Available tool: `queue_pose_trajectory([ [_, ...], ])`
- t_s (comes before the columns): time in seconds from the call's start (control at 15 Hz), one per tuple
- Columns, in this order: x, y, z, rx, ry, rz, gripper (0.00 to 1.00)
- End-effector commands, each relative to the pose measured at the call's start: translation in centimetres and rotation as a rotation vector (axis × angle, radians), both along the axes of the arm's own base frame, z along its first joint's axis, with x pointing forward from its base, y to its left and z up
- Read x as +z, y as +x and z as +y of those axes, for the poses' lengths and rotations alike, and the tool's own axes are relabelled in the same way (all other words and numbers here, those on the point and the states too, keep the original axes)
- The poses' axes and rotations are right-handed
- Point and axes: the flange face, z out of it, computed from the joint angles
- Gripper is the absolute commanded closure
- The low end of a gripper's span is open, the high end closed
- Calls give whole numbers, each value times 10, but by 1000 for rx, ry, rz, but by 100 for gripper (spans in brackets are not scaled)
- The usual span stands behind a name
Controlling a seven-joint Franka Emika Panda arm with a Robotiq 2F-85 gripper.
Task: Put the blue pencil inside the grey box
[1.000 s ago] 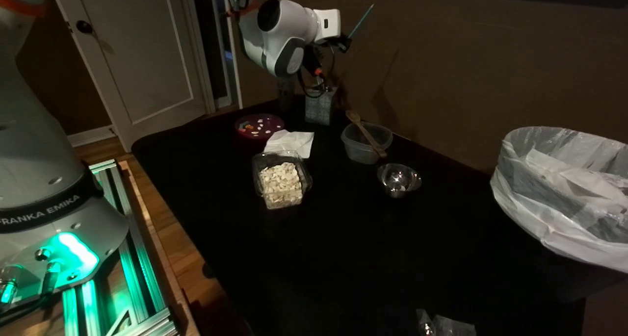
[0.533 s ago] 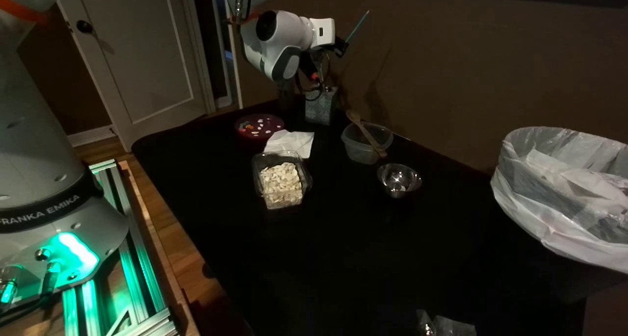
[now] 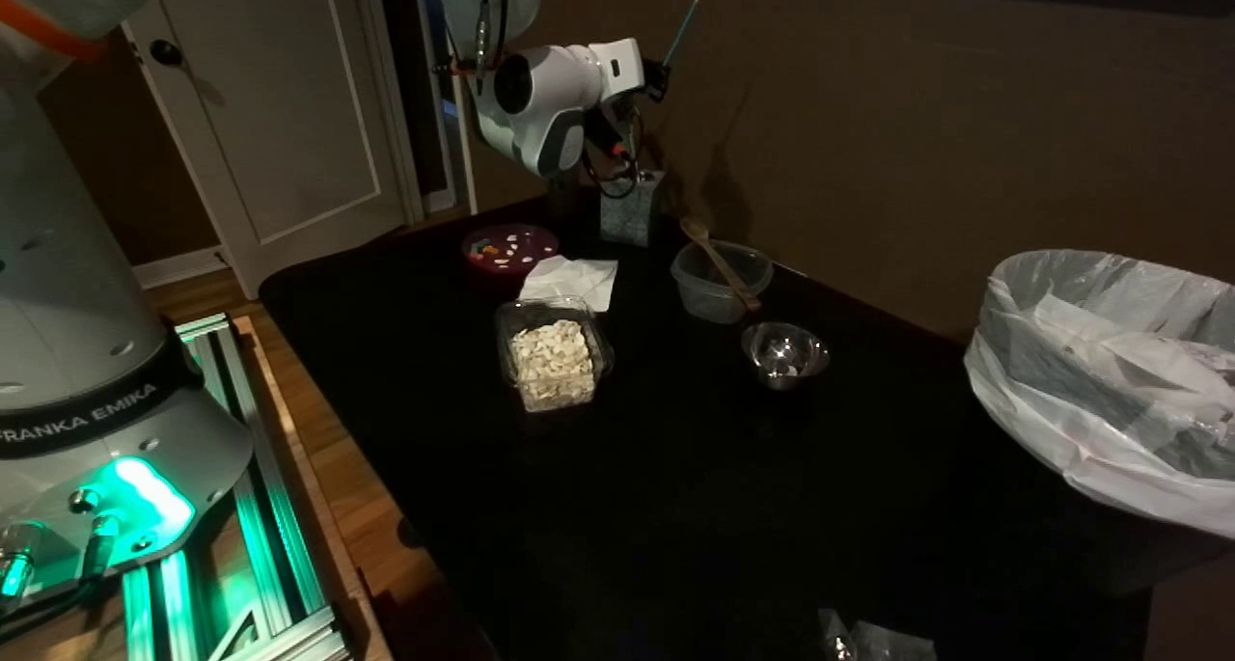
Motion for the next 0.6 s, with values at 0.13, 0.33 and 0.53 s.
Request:
queue_pose_trajectory([
  [0.13,5,11,39,90,-133,-145,98],
  [0.33,4,16,51,111,-195,-179,98],
  [0.53,-2,17,55,117,-235,-177,98],
])
